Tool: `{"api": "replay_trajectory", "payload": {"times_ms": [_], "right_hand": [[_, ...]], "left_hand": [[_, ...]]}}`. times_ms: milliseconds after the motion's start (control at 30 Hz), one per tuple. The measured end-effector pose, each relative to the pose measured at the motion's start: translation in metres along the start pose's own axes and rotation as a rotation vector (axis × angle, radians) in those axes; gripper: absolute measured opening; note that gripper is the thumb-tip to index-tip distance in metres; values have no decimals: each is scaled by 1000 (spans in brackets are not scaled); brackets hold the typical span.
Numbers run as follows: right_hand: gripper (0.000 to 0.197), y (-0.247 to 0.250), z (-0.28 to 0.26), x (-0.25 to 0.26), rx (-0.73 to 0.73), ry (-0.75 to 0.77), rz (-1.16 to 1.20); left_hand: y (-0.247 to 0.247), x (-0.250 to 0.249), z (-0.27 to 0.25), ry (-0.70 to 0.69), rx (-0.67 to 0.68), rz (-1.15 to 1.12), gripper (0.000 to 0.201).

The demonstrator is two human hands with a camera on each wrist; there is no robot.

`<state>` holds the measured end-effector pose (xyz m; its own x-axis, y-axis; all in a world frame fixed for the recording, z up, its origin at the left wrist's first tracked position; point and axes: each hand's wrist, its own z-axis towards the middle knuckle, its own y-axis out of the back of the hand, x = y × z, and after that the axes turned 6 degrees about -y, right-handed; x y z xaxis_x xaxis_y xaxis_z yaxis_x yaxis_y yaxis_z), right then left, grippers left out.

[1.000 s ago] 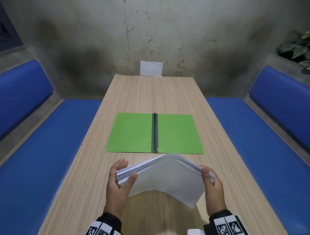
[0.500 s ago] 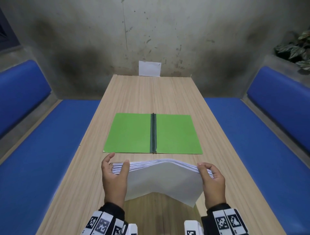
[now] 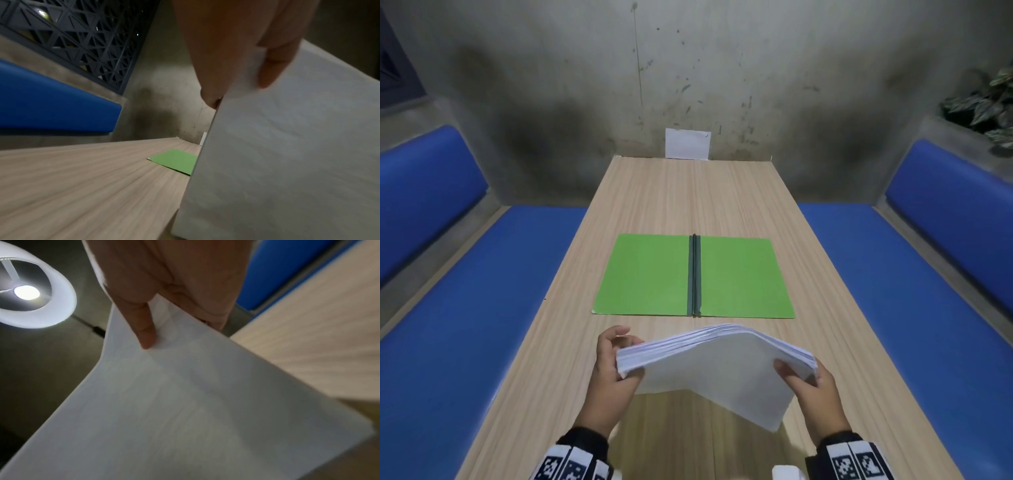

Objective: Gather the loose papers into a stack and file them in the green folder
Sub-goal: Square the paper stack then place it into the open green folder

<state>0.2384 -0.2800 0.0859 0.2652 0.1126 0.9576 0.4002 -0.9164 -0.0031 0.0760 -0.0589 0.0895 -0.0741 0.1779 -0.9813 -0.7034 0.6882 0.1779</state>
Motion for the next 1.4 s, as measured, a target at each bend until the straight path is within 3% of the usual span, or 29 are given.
{"api": "replay_trajectory", "payload": {"times_ms": [100,267,367,433,467,567,733,933,1033,1167,1267,1400], "right_hand": [[14,-7,-1,4,-14,-29,83],[15,-11,-8,18,13,101,71],[47,-18,-12,18,12,75,71],[70,-24,-11,19,-34,61,92],[70,-26,-9,19,-63,51,119],[18,-31,-3,23,-140,11,199],[19,-30,1,24,-226,-5,144],[16,-23,-4,14,-224,-47,151],[18,-22,-2,12,-223,-31,148],[21,-19,2,13,-184,-26,177],[26,-20,-1,10,-61,-22,156],[34,-20,-3,8,-31,40,6]], "left_hand": [[-3,-2,0,34,-85,-70,55],[-7,-16,-12,-22,-223,-196,33],[-11,-8,-18,-23,-245,-198,18],[-13,-8,-21,-18,-244,-150,27],[-14,-8,-21,-7,-249,-146,35],[-20,-10,-16,33,-303,-175,37],[-21,-14,-3,102,-390,-236,17],[-25,-8,-2,76,-390,-224,33],[-24,-7,-6,27,-279,-210,56],[-20,-6,-7,-27,-100,-56,71],[-18,-5,-2,-71,-161,14,93],[-11,-11,4,-111,-257,-21,89]]}}
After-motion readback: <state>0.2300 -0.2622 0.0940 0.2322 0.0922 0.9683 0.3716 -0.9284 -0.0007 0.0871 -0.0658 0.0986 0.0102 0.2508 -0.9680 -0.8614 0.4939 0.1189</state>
